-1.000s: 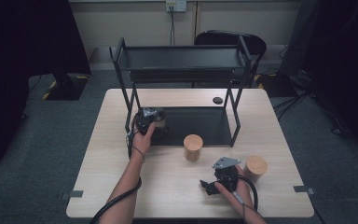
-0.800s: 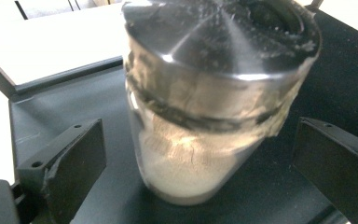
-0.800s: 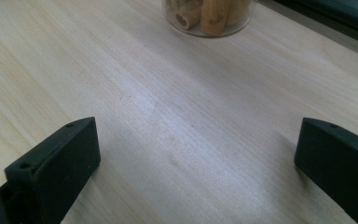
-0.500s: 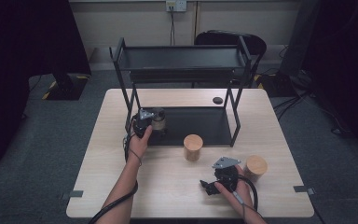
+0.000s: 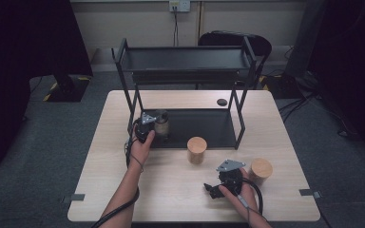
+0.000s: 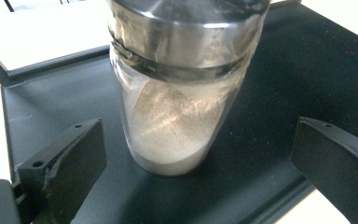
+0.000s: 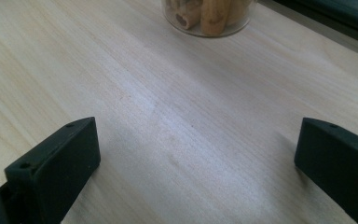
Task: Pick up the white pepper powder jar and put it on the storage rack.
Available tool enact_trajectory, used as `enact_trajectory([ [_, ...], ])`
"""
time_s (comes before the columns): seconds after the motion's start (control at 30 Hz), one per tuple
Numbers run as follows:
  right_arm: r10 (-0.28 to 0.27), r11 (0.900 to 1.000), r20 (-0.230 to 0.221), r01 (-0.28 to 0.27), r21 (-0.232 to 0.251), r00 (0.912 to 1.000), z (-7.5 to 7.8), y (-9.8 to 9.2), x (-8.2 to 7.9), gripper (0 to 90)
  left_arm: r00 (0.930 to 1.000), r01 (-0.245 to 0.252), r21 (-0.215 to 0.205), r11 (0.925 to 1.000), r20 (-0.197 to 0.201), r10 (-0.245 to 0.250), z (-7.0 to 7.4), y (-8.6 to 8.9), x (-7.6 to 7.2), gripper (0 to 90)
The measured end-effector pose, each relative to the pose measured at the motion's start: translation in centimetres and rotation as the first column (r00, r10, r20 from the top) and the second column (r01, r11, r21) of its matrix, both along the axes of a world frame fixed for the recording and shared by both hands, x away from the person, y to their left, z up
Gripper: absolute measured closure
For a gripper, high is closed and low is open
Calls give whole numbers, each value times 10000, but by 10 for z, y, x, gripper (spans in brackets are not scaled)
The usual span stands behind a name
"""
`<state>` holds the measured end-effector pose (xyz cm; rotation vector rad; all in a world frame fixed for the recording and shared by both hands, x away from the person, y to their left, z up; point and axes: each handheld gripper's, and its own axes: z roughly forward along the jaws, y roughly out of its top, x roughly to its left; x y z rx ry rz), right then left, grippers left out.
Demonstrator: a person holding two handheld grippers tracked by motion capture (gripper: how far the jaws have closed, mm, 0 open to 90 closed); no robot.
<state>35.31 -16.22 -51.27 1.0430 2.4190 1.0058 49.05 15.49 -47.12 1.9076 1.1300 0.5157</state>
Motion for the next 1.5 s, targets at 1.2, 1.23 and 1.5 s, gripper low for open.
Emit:
enact_trajectory([
  [1.2,-2,10000,0,2,2,10000,0,0,0,0,9984,539,-278,9982,159,-534,4,2,-23,31],
  [1.23,-2,10000,-1,2,2,10000,0,0,0,0,9985,536,-308,9981,152,-531,4,2,-24,31],
  [1.5,-1,10000,1,1,0,10000,0,0,0,0,9972,743,-278,9969,126,-739,5,2,-29,31],
])
